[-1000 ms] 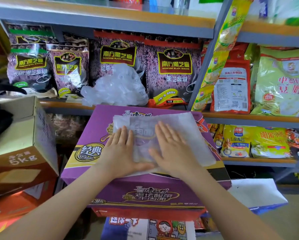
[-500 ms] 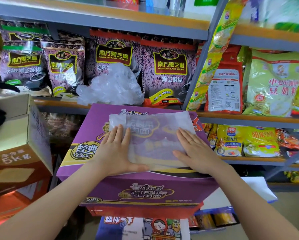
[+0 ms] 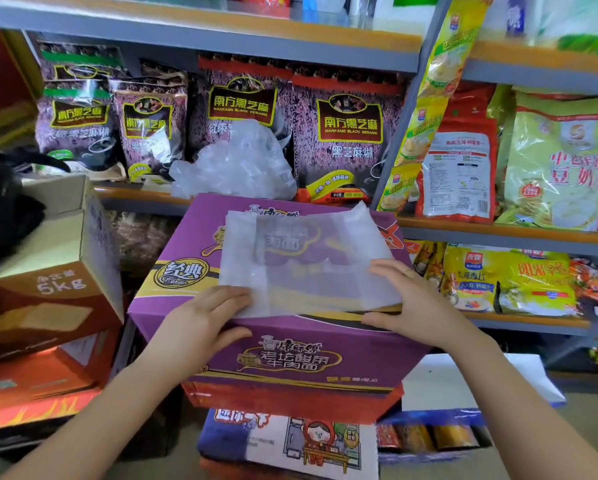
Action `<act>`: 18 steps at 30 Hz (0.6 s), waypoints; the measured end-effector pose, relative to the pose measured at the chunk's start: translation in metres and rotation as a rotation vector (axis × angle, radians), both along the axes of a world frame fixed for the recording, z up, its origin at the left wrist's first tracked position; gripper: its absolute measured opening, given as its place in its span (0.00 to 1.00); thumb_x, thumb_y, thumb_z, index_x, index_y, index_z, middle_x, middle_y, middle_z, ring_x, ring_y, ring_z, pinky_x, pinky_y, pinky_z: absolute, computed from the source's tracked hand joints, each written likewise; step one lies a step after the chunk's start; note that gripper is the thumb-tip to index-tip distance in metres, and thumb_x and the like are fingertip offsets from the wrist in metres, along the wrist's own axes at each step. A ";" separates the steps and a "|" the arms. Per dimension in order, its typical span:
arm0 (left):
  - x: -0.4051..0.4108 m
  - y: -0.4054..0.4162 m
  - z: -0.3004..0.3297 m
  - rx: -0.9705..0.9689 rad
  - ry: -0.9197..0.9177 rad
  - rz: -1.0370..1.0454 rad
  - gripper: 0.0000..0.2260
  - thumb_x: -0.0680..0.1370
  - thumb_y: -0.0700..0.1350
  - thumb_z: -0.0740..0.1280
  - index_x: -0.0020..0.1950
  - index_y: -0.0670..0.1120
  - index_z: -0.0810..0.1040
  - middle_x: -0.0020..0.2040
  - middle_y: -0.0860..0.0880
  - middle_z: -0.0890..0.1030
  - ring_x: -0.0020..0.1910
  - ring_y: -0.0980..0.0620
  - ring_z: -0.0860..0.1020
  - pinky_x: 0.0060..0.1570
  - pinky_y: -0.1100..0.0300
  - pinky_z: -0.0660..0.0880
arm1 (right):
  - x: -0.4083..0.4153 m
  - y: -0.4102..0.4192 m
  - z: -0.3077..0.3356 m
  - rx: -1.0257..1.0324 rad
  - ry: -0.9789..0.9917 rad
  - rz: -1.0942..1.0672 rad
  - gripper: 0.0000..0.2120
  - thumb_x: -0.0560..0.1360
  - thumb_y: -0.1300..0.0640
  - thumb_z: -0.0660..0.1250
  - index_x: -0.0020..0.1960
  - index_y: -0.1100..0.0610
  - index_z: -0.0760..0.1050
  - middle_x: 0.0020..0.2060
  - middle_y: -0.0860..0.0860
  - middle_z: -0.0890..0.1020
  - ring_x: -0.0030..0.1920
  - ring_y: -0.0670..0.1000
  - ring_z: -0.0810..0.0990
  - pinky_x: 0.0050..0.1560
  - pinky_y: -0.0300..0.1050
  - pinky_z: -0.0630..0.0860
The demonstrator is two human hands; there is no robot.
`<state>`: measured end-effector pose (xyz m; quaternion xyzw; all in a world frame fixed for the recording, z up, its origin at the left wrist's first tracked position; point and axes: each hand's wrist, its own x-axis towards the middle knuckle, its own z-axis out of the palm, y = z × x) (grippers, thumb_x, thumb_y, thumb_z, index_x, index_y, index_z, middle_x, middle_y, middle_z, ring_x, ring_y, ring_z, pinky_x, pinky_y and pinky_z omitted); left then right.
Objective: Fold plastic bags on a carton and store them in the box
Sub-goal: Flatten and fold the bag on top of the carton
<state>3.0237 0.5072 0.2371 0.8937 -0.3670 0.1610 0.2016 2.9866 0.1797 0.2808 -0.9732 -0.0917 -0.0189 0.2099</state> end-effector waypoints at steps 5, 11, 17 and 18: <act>-0.001 0.012 0.011 -0.048 -0.043 -0.134 0.23 0.81 0.53 0.52 0.48 0.41 0.82 0.51 0.45 0.83 0.50 0.50 0.80 0.53 0.60 0.73 | -0.010 -0.011 -0.001 0.002 -0.048 -0.020 0.42 0.63 0.40 0.74 0.72 0.51 0.62 0.71 0.43 0.64 0.72 0.45 0.59 0.68 0.36 0.53; -0.017 0.008 0.022 -0.138 0.021 -0.078 0.16 0.81 0.55 0.49 0.55 0.50 0.73 0.50 0.52 0.83 0.49 0.55 0.78 0.47 0.67 0.73 | -0.016 -0.022 0.003 0.027 -0.051 0.118 0.37 0.64 0.39 0.73 0.69 0.45 0.64 0.69 0.36 0.61 0.72 0.38 0.55 0.72 0.38 0.52; -0.025 0.020 0.012 -0.431 0.240 -0.035 0.12 0.74 0.64 0.59 0.58 0.69 0.67 0.56 0.71 0.74 0.55 0.70 0.73 0.53 0.77 0.66 | -0.017 -0.022 -0.015 0.228 -0.185 0.059 0.18 0.69 0.71 0.69 0.50 0.49 0.80 0.53 0.43 0.80 0.57 0.40 0.77 0.58 0.37 0.73; -0.026 0.023 0.011 -0.474 0.286 -0.046 0.19 0.71 0.65 0.64 0.60 0.70 0.64 0.59 0.69 0.73 0.59 0.69 0.71 0.57 0.75 0.65 | -0.017 -0.021 -0.015 0.280 -0.199 0.031 0.18 0.70 0.70 0.69 0.46 0.47 0.79 0.50 0.43 0.81 0.53 0.38 0.78 0.56 0.34 0.73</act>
